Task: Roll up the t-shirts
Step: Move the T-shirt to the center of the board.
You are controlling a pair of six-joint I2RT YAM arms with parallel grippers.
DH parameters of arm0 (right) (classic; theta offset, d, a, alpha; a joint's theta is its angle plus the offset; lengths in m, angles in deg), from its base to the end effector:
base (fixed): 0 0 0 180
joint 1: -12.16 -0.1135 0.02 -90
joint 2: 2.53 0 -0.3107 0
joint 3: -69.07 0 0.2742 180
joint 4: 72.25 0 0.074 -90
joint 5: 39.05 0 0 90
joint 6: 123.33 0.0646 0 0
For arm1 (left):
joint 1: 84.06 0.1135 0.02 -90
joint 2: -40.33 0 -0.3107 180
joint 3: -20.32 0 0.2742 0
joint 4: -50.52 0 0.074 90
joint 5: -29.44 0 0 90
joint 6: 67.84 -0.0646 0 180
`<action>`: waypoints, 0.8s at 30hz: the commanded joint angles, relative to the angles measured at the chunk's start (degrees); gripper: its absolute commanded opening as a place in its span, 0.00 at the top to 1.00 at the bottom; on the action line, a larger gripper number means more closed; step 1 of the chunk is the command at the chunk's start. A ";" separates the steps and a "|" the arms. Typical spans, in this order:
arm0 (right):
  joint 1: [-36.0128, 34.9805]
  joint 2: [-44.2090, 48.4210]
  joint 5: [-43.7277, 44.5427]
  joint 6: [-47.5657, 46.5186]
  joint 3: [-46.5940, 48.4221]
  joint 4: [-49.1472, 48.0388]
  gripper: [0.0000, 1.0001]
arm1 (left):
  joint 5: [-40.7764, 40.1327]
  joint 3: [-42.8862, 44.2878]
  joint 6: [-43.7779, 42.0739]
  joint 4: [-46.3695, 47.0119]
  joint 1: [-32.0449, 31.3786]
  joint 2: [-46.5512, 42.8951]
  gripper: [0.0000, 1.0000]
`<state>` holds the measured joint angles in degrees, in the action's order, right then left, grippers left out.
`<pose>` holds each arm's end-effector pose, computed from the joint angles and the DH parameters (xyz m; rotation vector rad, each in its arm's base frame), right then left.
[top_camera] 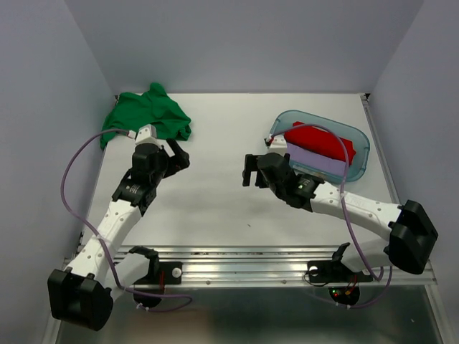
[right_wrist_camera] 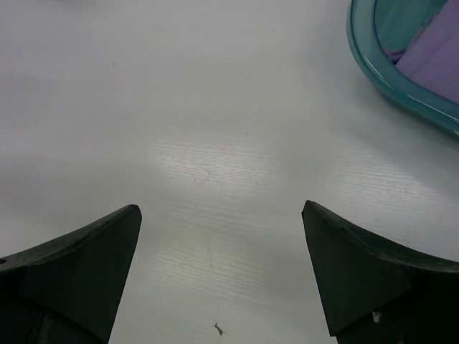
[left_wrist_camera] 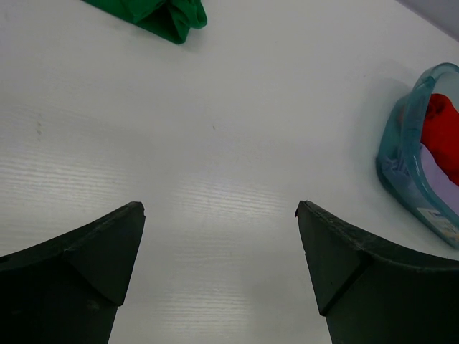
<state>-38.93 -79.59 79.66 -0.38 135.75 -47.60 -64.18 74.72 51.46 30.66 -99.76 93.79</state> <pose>0.2296 0.2351 0.2919 -0.0549 2.1151 0.3316 0.2323 -0.0611 0.3227 -0.2715 1.9092 -0.4707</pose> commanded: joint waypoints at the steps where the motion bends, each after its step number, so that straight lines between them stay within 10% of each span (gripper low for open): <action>1: -0.50 1.82 -0.04 -2.97 -1.65 -6.03 0.00 | -7.01 6.92 -1.00 -1.20 0.50 4.98 0.01; 7: -0.50 3.67 -4.45 -5.17 -6.66 -15.34 0.00 | -9.21 18.68 -3.28 -4.47 2.52 19.13 0.02; 24: -0.50 2.17 -7.00 0.89 -5.70 -4.28 0.00 | -6.23 38.73 -5.04 -0.51 7.44 50.60 0.06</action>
<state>-38.93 -78.54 72.80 -1.06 130.61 -52.56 -71.70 107.15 47.76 28.63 -92.29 141.11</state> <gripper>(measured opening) 0.998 0.938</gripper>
